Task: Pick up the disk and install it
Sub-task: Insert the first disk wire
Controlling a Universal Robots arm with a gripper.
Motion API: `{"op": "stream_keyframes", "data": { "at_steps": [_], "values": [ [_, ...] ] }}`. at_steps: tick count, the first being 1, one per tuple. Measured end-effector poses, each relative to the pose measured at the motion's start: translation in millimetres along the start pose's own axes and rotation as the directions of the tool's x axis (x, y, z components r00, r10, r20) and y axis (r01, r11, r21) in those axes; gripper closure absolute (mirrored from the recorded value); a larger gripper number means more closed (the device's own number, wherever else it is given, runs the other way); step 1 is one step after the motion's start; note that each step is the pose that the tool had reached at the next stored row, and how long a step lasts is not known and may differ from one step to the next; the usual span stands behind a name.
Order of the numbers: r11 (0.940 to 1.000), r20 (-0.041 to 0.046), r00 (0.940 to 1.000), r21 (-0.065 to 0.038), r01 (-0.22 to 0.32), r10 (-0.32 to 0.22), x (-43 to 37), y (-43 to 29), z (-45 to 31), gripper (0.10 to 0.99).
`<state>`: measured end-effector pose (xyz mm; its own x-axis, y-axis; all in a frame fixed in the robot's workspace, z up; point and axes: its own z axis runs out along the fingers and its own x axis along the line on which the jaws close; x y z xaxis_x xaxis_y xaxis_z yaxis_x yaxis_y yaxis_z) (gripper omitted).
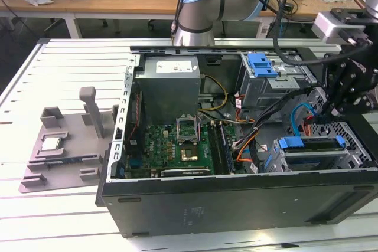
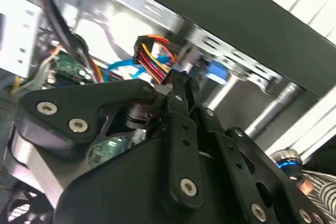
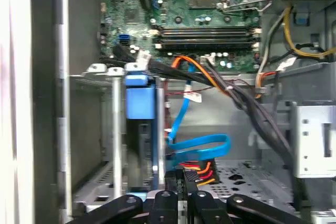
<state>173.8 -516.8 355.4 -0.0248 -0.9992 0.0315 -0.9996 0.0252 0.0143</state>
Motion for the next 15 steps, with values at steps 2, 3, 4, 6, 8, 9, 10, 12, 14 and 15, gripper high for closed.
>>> {"op": "stream_keyframes", "data": {
  "at_steps": [2, 3, 4, 6, 8, 9, 10, 12, 14, 15],
  "values": [
    [1.0, 0.0002, 1.0, 0.0, 0.0, 0.0, 14.7, 0.8, 1.3, 0.918],
    [1.0, 0.0004, 1.0, 0.0, 0.0, 0.0, 15.2, 1.0, 2.0, 0.918],
    [1.0, 0.0004, 1.0, 0.0, 0.0, 0.0, 15.3, 1.4, 2.7, 0.918],
    [1.0, 0.0007, 1.0, 0.0, 0.0, 0.0, 15.3, 1.5, 4.1, 0.918],
    [1.0, 0.0006, 1.0, 0.0, 0.0, 0.0, 15.3, 1.6, 5.4, 0.918],
    [1.0, 0.0007, 1.0, 0.0, 0.0, 0.0, 15.3, 1.6, 6.2, 0.918],
    [1.0, 0.0006, 1.0, 0.0, 0.0, 0.0, 15.3, 1.6, 6.6, 0.918],
    [1.0, 0.0009, 1.0, 0.0, 0.0, 0.0, 15.3, 1.6, 7.5, 0.918],
    [1.0, 0.0008, 1.0, 0.0, 0.0, 0.0, 15.2, 1.6, 8.2, 0.918],
    [1.0, 0.0008, 1.0, 0.0, 0.0, 0.0, 15.2, 1.6, 8.8, 0.918]
  ]
}}
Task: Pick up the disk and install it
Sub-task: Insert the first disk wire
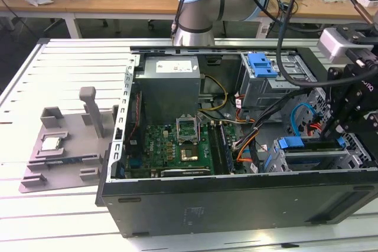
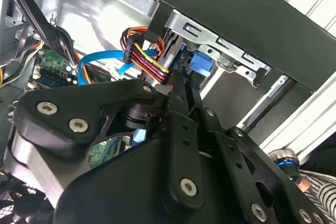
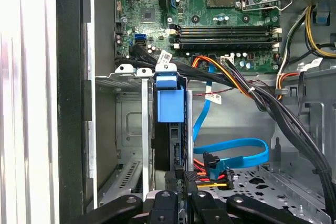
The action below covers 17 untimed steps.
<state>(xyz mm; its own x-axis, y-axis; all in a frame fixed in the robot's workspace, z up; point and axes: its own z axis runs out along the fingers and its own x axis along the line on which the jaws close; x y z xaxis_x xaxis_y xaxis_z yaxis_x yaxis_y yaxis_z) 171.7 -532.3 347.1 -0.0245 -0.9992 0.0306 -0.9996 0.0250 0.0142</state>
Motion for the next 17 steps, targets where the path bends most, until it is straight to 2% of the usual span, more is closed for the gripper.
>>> {"op": "stream_keyframes", "data": {
  "at_steps": [12, 17],
  "values": [
    [1.0, 0.0001, 1.0, 0.0, 0.0, 0.0, -0.1, -0.1, 3.6, 0.918],
    [1.0, 0.0035, 1.0, 0.0, 0.001, -0.001, -0.2, -0.1, 4.1, 0.918]
  ]
}}
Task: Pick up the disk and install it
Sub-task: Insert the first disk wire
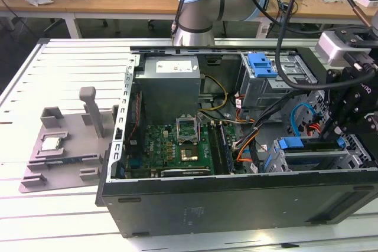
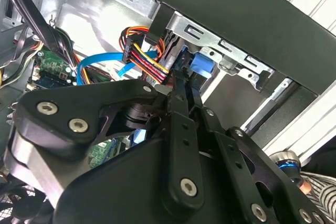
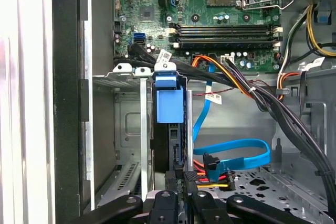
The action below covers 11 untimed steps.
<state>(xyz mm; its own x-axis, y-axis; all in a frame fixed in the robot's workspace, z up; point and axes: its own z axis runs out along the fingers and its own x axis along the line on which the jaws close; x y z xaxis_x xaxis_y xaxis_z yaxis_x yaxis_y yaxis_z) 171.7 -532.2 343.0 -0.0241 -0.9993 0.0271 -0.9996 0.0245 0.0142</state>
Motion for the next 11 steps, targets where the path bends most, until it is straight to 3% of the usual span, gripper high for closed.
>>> {"op": "stream_keyframes", "data": {
  "at_steps": [11],
  "values": [
    [1.0, 0.0019, 1.0, 0.001, 0.0, 0.0, 0.3, 0.1, -3.8, 0.918]
  ]
}}
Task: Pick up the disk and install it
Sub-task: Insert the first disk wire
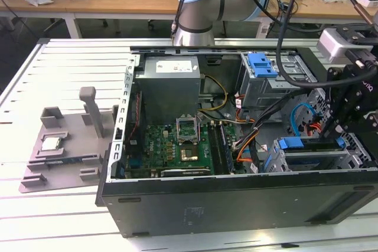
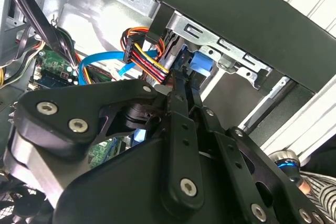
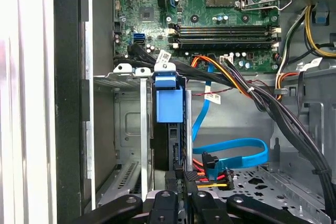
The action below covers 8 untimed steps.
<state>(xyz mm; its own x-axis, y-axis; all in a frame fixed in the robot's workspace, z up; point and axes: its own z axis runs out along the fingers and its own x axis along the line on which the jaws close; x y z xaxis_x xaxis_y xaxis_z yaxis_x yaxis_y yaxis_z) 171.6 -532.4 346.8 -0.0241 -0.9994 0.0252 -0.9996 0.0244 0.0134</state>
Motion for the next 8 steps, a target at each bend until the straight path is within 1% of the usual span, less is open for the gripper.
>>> {"op": "stream_keyframes", "data": {
  "at_steps": [5, 7, 8],
  "values": [
    [1.0, 0.0093, 1.0, 0.0, 0.0, 0.0, 3.5, -0.1, 0.9, 0.918],
    [1.0, 0.0118, 0.9999, 0.0, 0.0, 0.0, 4.5, -0.1, 1.1, 0.918],
    [1.0, 0.0158, 0.9999, 0.0, 0.0, 0.0, 4.6, -0.1, 1.2, 0.918]
  ]
}}
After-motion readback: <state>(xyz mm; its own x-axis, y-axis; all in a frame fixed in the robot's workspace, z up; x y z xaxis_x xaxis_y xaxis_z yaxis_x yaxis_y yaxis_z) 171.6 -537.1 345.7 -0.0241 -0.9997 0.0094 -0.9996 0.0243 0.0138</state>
